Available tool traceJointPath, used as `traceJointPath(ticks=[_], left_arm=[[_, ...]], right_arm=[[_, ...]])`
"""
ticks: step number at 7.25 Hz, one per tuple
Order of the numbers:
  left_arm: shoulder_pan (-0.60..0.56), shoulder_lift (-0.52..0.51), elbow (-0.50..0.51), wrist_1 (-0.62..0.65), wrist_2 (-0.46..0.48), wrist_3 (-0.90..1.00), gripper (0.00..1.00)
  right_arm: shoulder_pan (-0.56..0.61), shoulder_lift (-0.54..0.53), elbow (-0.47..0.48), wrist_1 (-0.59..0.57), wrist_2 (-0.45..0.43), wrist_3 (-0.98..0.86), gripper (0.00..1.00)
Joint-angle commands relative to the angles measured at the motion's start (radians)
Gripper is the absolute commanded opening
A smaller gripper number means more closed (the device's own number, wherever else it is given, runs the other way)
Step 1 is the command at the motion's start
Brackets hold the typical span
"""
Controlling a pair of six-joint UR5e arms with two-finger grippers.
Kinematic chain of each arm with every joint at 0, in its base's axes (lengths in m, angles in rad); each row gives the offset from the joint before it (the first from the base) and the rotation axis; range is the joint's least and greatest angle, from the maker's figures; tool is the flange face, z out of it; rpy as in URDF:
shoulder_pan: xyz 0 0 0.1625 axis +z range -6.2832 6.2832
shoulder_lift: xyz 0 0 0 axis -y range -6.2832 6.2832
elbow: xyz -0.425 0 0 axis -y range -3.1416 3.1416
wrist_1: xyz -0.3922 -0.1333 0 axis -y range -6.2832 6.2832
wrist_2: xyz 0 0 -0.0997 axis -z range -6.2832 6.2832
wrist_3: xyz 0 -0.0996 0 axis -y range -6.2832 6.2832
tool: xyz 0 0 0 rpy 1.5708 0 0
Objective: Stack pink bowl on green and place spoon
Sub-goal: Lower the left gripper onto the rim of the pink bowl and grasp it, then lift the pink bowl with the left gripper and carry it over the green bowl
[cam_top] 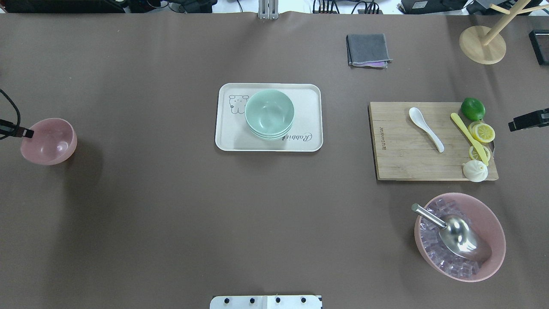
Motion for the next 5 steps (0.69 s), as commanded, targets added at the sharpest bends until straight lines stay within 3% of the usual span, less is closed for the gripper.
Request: traceJointPath(ticks=[1, 3, 4, 5], left_arm=[[0.0, -0.049, -0.034, 0.012, -0.076, -0.089, 0.0], [0.005, -0.165, -0.071, 0.035, -0.042, -0.343, 0.0], [0.062, -0.216, -0.124, 0.102, -0.015, -0.44, 0.0], [0.11, -0.275, -0.207, 0.262, 0.042, -0.482, 0.0]], right_arm=[[0.0, -0.001, 0.001, 0.001, 0.0, 0.0, 1.0], [-0.002, -0.001, 0.001, 0.001, 0.0, -0.001, 1.0], [-0.002, -0.001, 0.001, 0.001, 0.002, 0.0, 1.0], [-0.003, -0.001, 0.002, 0.001, 0.002, 0.0, 1.0]])
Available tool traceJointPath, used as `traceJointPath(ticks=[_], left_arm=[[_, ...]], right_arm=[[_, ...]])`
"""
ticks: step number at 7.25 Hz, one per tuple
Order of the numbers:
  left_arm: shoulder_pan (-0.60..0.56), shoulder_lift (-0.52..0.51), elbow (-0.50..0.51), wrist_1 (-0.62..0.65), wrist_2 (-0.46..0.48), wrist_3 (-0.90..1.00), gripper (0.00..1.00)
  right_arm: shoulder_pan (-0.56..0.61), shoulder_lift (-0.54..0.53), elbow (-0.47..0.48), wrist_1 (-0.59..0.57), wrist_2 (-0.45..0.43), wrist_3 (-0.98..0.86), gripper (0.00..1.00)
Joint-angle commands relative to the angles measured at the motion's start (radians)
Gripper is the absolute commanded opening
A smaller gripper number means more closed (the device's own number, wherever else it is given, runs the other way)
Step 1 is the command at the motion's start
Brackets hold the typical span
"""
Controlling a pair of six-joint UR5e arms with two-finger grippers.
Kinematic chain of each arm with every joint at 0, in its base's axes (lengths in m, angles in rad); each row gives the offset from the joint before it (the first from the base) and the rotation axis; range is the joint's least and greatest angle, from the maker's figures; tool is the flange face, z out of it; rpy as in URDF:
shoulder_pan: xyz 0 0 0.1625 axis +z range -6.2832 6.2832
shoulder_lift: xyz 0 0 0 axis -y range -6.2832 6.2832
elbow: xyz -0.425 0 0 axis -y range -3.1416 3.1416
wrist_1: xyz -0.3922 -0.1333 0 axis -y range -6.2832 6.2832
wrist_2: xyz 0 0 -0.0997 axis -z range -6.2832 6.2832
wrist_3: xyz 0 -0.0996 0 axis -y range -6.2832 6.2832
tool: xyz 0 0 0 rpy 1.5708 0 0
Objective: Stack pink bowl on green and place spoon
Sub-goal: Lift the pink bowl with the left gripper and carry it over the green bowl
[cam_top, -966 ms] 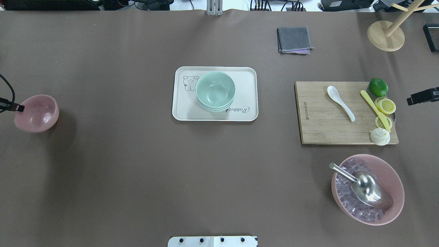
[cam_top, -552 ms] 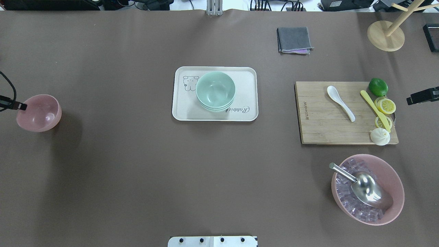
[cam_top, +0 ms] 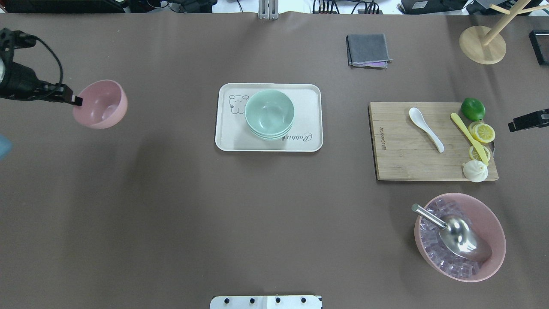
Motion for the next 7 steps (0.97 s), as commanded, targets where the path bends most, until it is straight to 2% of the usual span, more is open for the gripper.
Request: traceJointPath(ticks=[1, 2, 3, 4, 5, 7], left_arm=[[0.117, -0.163, -0.164, 0.356, 0.112, -0.106, 0.0], [0.193, -0.305, -0.172, 0.504, 0.161, -0.199, 0.0], [0.279, -0.435, -0.141, 0.594, 0.233, -0.268, 0.0], [0.323, -0.543, -0.061, 0.613, 0.294, -0.34, 0.0], [0.344, -0.611, 0.014, 0.613, 0.322, -0.376, 0.0], [0.366, -0.621, 0.064, 0.602, 0.367, -0.375, 0.0]], right_arm=[[-0.004, 0.0, 0.001, 0.0, 0.002, 0.002, 1.0], [-0.006, 0.001, 0.001, 0.0, 0.001, 0.002, 1.0], [-0.009, 0.001, 0.001, 0.0, 0.001, 0.002, 1.0], [-0.009, 0.003, 0.0, 0.0, -0.001, 0.002, 1.0], [-0.01, 0.008, -0.002, 0.0, -0.001, 0.002, 1.0], [-0.01, 0.008, -0.002, 0.0, -0.001, 0.002, 1.0]])
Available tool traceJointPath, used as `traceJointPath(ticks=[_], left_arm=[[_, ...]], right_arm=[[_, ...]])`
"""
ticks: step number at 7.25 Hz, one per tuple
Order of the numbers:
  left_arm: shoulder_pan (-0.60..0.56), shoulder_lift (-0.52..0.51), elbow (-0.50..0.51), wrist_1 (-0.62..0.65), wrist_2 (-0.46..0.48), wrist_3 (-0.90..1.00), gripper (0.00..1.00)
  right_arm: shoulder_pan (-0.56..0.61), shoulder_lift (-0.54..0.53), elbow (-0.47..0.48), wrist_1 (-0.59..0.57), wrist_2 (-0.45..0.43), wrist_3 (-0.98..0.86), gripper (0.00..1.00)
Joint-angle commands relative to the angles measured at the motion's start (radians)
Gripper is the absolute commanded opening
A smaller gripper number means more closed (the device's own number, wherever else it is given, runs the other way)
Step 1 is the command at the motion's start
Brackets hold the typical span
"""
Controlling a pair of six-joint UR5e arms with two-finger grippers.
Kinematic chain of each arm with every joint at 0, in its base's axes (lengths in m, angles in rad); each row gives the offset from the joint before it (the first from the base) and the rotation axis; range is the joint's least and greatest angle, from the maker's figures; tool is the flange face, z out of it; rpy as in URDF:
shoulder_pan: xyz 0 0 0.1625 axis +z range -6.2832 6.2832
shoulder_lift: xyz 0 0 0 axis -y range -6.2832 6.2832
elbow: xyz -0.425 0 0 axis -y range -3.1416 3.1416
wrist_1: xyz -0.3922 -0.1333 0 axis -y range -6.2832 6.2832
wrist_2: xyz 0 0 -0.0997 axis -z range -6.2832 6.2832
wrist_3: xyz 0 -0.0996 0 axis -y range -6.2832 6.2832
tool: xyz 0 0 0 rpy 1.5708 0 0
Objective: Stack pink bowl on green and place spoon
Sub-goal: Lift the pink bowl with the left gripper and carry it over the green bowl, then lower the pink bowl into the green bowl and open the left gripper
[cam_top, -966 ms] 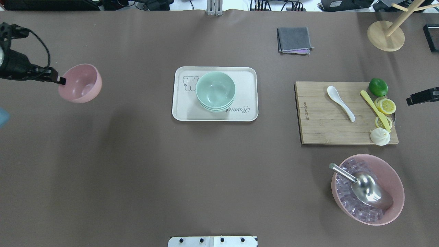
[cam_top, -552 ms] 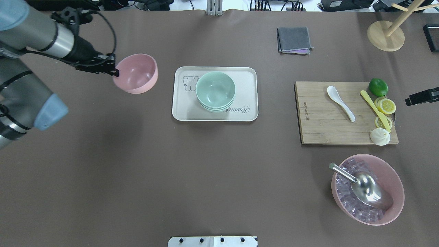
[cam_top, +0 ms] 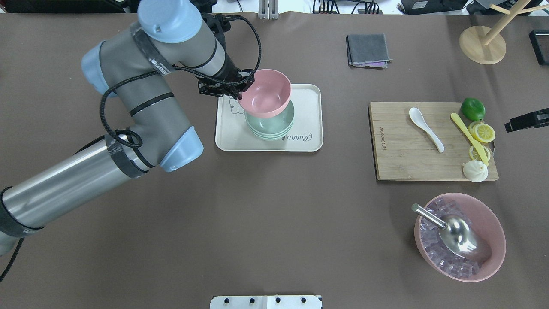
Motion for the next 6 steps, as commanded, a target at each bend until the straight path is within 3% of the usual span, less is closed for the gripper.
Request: traceJointPath(ticks=[1, 3, 6], left_arm=[[0.029, -0.018, 0.043, -0.001, 0.035, -0.008, 0.0], [0.052, -0.02, 0.06, -0.004, 0.088, -0.017, 0.0], [0.056, -0.018, 0.072, -0.006, 0.09, -0.017, 0.0]], right_arm=[[0.001, 0.001, 0.0, 0.0, 0.0, 0.0, 1.0], [0.0, 0.001, 0.0, 0.0, 0.0, 0.0, 1.0], [0.0, 0.002, -0.002, 0.0, 0.0, 0.0, 1.0]])
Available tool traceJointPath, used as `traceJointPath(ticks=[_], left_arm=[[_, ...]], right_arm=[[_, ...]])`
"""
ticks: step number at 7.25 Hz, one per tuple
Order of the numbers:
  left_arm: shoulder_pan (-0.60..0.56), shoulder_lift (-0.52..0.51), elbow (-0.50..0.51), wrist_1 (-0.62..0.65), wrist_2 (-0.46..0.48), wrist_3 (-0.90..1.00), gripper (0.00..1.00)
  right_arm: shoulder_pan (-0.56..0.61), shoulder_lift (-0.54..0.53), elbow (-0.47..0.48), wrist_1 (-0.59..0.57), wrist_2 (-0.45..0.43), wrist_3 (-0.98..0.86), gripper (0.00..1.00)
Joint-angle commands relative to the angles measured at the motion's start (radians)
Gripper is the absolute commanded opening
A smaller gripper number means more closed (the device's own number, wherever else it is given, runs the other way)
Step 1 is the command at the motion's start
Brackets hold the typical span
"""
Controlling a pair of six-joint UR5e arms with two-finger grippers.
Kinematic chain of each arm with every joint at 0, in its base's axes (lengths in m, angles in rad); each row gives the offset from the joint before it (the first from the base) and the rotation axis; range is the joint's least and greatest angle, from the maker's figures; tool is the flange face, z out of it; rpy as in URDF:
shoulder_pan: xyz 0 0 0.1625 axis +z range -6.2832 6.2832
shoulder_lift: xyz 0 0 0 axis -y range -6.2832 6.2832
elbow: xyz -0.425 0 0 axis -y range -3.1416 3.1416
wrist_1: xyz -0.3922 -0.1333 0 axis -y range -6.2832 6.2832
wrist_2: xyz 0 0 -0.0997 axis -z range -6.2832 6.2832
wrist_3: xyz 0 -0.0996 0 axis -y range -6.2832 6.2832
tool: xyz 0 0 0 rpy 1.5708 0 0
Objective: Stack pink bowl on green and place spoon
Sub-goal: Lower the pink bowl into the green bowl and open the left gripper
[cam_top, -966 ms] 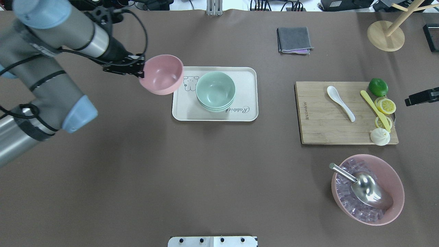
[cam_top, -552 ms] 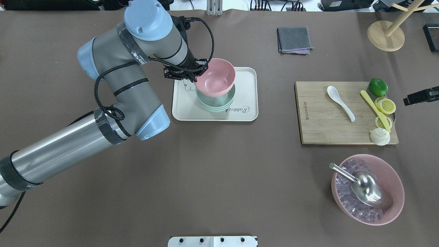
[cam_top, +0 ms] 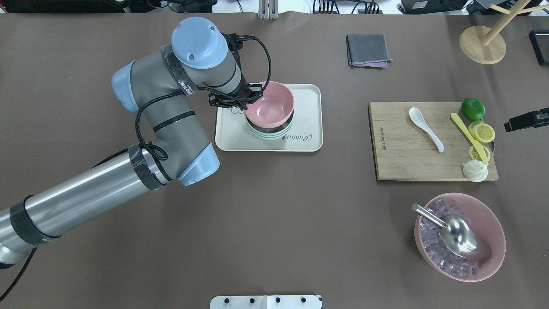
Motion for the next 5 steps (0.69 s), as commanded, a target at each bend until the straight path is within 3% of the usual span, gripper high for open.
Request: traceJointPath(ticks=[1, 5], left_arm=[[0.004, 0.0, 0.003, 0.0, 0.001, 0.0, 0.0], [0.015, 0.0, 0.006, -0.016, 0.013, -0.002, 0.0]], right_arm=[[0.0, 0.0, 0.0, -0.002, 0.0, 0.0, 1.0], [0.0, 0.0, 0.0, -0.002, 0.0, 0.0, 1.0]])
